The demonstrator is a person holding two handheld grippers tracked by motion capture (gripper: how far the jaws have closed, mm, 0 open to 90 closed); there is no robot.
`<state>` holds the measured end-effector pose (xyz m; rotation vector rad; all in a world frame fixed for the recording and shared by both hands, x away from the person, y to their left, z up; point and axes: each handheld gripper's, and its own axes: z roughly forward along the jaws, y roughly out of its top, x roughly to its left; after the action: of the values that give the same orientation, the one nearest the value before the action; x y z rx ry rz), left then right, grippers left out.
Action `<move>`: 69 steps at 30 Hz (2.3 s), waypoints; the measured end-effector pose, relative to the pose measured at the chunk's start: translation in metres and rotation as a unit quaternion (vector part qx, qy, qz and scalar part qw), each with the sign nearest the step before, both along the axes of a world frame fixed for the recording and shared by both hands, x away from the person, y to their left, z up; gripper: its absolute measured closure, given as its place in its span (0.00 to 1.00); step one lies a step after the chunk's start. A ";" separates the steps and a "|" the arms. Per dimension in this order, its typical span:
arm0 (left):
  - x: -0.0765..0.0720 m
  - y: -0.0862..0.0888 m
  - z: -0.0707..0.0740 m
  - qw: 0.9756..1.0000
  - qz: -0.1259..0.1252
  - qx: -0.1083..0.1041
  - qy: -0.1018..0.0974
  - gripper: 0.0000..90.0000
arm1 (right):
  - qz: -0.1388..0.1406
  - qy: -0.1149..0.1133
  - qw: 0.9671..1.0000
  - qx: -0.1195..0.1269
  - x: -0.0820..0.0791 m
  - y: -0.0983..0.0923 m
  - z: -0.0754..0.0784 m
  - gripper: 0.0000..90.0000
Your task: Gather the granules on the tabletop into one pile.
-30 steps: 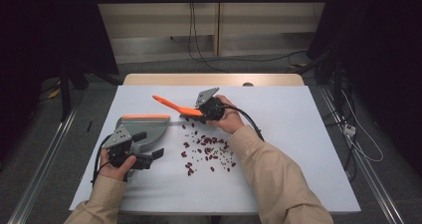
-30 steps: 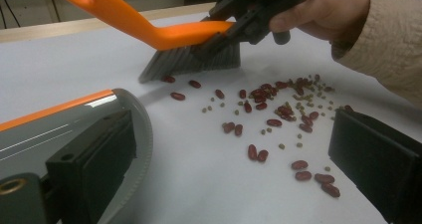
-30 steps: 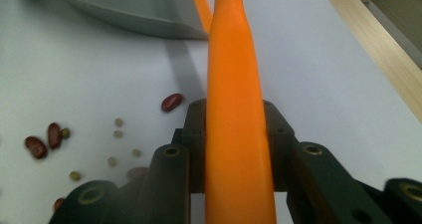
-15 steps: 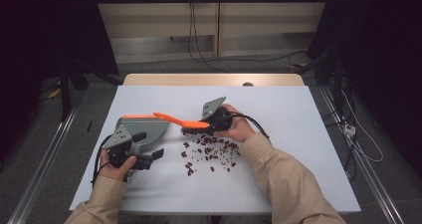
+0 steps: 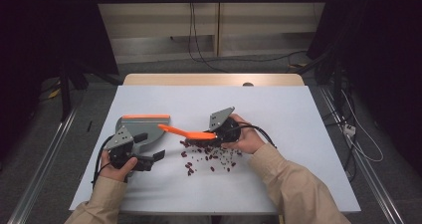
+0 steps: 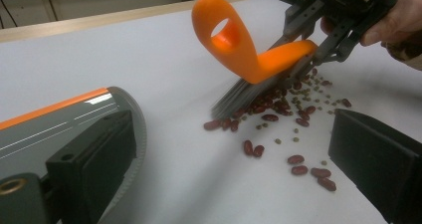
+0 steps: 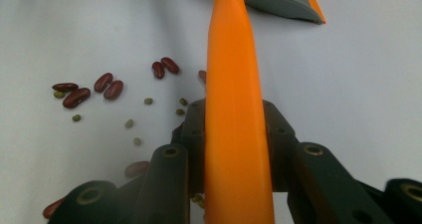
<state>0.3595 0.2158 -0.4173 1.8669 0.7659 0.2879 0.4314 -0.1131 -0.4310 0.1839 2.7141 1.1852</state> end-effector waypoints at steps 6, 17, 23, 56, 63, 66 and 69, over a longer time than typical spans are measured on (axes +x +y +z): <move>0.000 0.000 0.000 1.000 -0.001 -0.001 0.000 0.05 | -0.023 -0.005 0.999 0.028 0.006 -0.004 0.007 0.79; 0.002 0.000 -0.002 1.000 -0.003 -0.001 0.006 0.05 | -0.053 -0.034 0.998 0.028 0.035 0.025 -0.001 0.79; 0.001 0.001 -0.002 1.000 -0.003 -0.001 0.006 0.05 | -0.021 -0.017 0.999 0.018 0.024 0.033 -0.004 0.79; 0.002 -0.006 -0.006 1.000 -0.026 0.004 0.011 0.05 | -0.140 -0.024 0.990 0.018 0.010 -0.062 0.000 0.79; 0.003 -0.007 -0.007 1.000 -0.028 0.003 0.010 0.05 | -0.134 -0.017 0.990 0.028 -0.011 -0.064 -0.007 0.79; 0.002 -0.008 -0.006 1.000 -0.029 0.005 0.008 0.05 | -0.127 -0.014 0.991 0.035 -0.020 -0.062 -0.007 0.79; 0.001 -0.009 -0.006 1.000 -0.030 0.005 0.008 0.05 | -0.124 -0.018 0.992 0.035 -0.027 -0.059 -0.007 0.79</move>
<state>0.3607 0.2072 -0.4232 1.9004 0.7196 0.2390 0.4049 -0.1717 -0.4385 0.4876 2.5286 1.1982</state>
